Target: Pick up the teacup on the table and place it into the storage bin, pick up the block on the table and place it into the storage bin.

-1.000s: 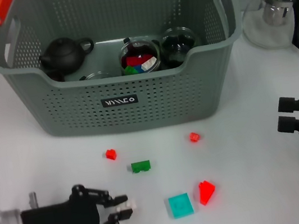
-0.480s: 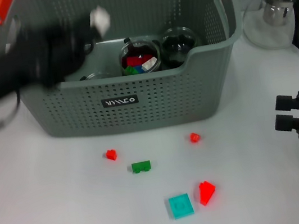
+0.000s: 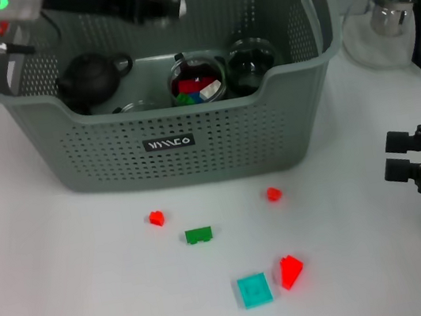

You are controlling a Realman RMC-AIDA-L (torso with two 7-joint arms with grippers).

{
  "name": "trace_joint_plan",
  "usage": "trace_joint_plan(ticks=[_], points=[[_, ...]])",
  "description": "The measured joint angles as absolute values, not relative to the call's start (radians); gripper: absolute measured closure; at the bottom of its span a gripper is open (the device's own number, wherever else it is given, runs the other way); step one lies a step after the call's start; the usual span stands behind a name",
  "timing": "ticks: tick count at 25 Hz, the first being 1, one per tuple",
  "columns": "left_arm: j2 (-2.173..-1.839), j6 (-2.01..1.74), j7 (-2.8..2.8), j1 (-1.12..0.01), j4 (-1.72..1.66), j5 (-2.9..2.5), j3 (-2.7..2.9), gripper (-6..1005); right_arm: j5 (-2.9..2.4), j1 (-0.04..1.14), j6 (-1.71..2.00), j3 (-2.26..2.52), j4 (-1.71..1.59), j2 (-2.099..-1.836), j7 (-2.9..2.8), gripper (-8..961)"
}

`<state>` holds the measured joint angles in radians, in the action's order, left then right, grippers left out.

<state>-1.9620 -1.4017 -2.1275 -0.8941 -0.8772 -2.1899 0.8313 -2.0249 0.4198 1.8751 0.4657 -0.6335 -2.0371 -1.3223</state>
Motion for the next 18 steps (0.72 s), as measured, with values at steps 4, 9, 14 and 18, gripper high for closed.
trace_joint_plan(ticks=[4, 9, 14, 18], points=[[-1.995, -1.318, -2.256, -0.948, -0.88, -2.39, 0.952, 791, -2.025, 0.424, 1.872, 0.467, -0.634, -2.039, -1.322, 457], [-2.07, -1.257, -2.259, -0.941, -0.931, -2.453, 1.009, 788, -2.025, 0.424, 1.871, 0.466, -0.633, -2.039, -1.322, 457], [-2.111, -1.285, -2.253, -0.858, -1.103, -2.362, 0.926, 626, -2.025, 0.422, 1.871, 0.464, -0.634, -2.039, -1.322, 458], [-2.158, -1.37, -2.045, -0.65, -1.194, -2.013, 0.816, 452, -2.025, 0.421, 1.869, 0.464, -0.633, -2.043, -1.322, 458]])
